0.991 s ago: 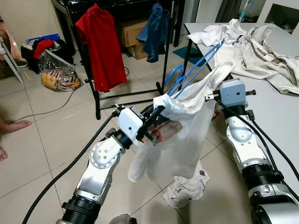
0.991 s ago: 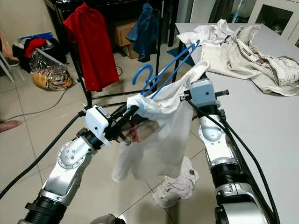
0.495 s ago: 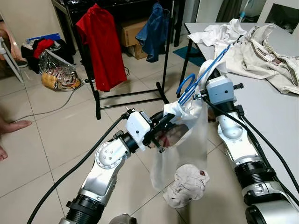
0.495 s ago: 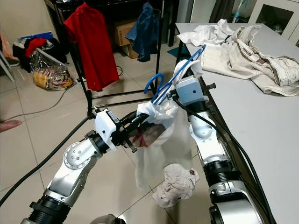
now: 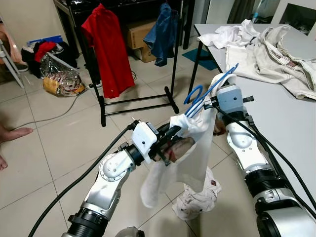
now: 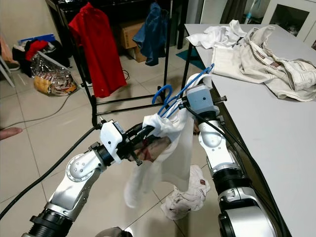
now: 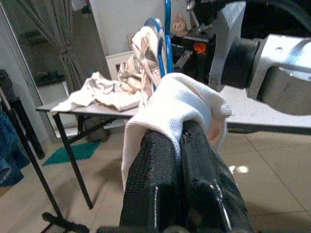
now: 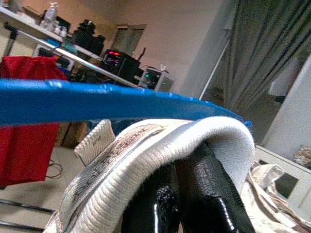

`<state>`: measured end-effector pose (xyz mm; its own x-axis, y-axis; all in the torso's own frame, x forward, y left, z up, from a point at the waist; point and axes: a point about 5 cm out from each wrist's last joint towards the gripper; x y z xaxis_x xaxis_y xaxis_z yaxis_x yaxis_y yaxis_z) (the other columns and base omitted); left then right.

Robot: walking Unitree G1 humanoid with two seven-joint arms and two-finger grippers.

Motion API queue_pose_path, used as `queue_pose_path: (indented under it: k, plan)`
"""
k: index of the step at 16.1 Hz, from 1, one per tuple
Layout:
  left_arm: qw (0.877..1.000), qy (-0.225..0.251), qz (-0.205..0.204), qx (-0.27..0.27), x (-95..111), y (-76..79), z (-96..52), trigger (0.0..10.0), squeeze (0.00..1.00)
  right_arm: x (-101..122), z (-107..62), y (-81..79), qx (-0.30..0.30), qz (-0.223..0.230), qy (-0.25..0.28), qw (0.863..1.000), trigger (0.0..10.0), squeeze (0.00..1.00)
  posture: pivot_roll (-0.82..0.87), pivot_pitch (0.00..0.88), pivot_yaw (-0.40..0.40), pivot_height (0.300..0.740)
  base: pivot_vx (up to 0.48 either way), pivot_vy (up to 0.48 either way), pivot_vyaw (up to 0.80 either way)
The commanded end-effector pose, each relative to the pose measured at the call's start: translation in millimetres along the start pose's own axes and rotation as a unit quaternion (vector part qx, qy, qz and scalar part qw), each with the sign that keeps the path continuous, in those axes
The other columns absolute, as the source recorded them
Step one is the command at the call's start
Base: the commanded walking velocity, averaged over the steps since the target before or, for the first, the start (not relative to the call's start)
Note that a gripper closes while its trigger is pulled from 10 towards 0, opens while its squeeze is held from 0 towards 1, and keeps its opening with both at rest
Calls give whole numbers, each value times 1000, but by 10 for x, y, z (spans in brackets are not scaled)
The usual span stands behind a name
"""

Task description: Hang hanger

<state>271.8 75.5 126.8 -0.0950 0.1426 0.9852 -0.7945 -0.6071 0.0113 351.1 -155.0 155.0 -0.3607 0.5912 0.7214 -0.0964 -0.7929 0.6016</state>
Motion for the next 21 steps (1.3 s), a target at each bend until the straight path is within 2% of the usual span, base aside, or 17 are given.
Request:
queue_pose_path:
  k: [1,4,8,10,12,14,17,19,20,21]
  plan:
    - [1000,2,-5,0,-6,-12,-30,10000,0,-15,-19,-35,12,-3,-1,1000,10000,0,37,0,25,723,0,0,0]
    - [1000,-4,-7,2,-16,-26,-89,10000,0,-172,-192,-113,25,-10,-31,999,10000,0,39,0,22,723,0,0,0]
    - [1000,-13,-10,6,-24,-68,-174,10000,0,-437,-552,-206,53,-9,-81,995,10000,0,30,0,20,723,0,0,0]
    - [1000,-11,-9,4,7,-78,-182,10000,0,-505,-745,-304,83,-13,-88,993,10000,0,31,0,18,723,0,0,0]
    - [1000,-8,-12,2,34,-87,-191,10000,0,-543,-840,-326,87,-11,-98,991,10000,0,31,0,16,723,0,0,0]
    - [1000,-1,-23,1,83,-101,-195,10000,0,-571,-885,-301,75,-1,-108,991,10000,0,31,0,17,723,0,0,0]
    - [1000,8,-22,-17,201,-125,-163,10000,0,-502,-832,-216,47,9,-93,994,10000,0,31,0,14,723,0,0,0]
    - [999,7,-34,-24,233,-149,-151,10000,0,-474,-752,-123,12,7,-90,996,10000,0,31,0,14,723,0,0,0]
    - [998,2,-47,-35,237,-154,-144,10000,0,-420,-621,-11,-27,17,-80,996,10000,0,29,0,16,723,0,0,0]
    - [998,-1,-54,-41,234,-149,-138,10000,0,-378,-558,30,-41,25,-71,996,10000,0,29,0,17,723,0,0,0]
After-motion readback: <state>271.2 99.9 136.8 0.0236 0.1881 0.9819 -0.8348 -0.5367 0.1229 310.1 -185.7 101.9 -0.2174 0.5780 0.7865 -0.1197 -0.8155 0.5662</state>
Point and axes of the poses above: a point about 5 cm out from each wrist's last joint towards the gripper, its own z axis pointing out of the wrist towards the gripper, its own x axis along the axis of the wrist's last joint, y = z × x, and after that the axes turned 14 degrees about -z, right-handed
